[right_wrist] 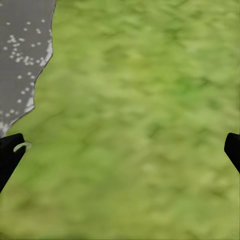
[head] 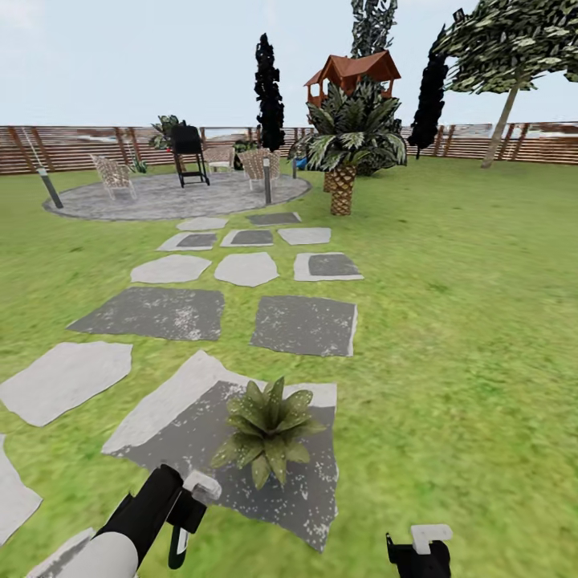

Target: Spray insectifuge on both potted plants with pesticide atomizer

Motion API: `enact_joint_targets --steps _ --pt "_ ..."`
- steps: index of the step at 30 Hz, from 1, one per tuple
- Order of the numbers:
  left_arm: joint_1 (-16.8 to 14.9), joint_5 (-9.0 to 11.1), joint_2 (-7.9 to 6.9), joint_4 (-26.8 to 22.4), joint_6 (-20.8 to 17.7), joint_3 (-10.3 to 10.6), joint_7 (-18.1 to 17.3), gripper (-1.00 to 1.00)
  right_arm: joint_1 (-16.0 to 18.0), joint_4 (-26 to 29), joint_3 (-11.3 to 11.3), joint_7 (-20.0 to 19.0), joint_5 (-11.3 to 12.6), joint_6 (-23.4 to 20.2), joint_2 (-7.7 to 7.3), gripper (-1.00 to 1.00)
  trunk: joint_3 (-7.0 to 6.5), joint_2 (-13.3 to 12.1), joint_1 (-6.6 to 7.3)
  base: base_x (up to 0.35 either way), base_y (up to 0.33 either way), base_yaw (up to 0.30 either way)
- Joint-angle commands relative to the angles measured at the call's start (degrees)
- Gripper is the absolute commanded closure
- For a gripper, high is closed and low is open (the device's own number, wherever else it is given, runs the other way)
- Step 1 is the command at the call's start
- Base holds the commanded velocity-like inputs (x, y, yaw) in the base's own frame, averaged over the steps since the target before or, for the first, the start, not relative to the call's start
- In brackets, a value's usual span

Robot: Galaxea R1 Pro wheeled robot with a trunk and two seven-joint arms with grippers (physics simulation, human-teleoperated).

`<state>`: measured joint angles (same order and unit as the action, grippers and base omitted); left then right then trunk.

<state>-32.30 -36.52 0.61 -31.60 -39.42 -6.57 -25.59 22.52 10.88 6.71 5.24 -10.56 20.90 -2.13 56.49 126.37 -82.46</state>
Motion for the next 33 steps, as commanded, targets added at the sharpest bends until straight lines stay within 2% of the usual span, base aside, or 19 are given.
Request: enact_joint_targets --steps 1,13,21,28,33 --pt "0.0 -0.7 0.07 0.0 -0.1 -0.3 -0.5 1.0 0.0 -0.1 0.4 0.1 -0.6 0.2 0.02 -1.0 0.05 0.0 0.01 0.0 -0.023 0.022" --pt "0.0 -0.8 0.09 0.0 -0.1 -0.1 -0.4 1.0 0.0 -0.1 0.4 0.1 -0.6 0.2 0.02 -1.0 0.05 0.0 0.01 0.0 -0.247 0.01" --pt "0.0 -0.8 0.09 0.0 -0.1 -0.2 -0.4 1.0 0.1 -0.1 0.4 0.1 -0.6 0.2 0.02 -1.0 0.05 0.0 0.01 -0.055 -0.258 0.233" --pt "0.0 -0.8 0.09 -0.4 -0.1 -0.2 -0.4 1.0 0.1 -0.1 0.4 0.1 -0.6 0.2 0.02 -1.0 0.05 0.0 0.01 -0.021 -0.032 0.275" --pt "0.0 -0.8 0.09 -0.1 -0.1 -0.2 -0.4 1.0 0.0 0.0 0.4 0.1 -0.6 0.2 0.02 -1.0 0.05 0.0 0.01 0.164 -0.105 0.057"
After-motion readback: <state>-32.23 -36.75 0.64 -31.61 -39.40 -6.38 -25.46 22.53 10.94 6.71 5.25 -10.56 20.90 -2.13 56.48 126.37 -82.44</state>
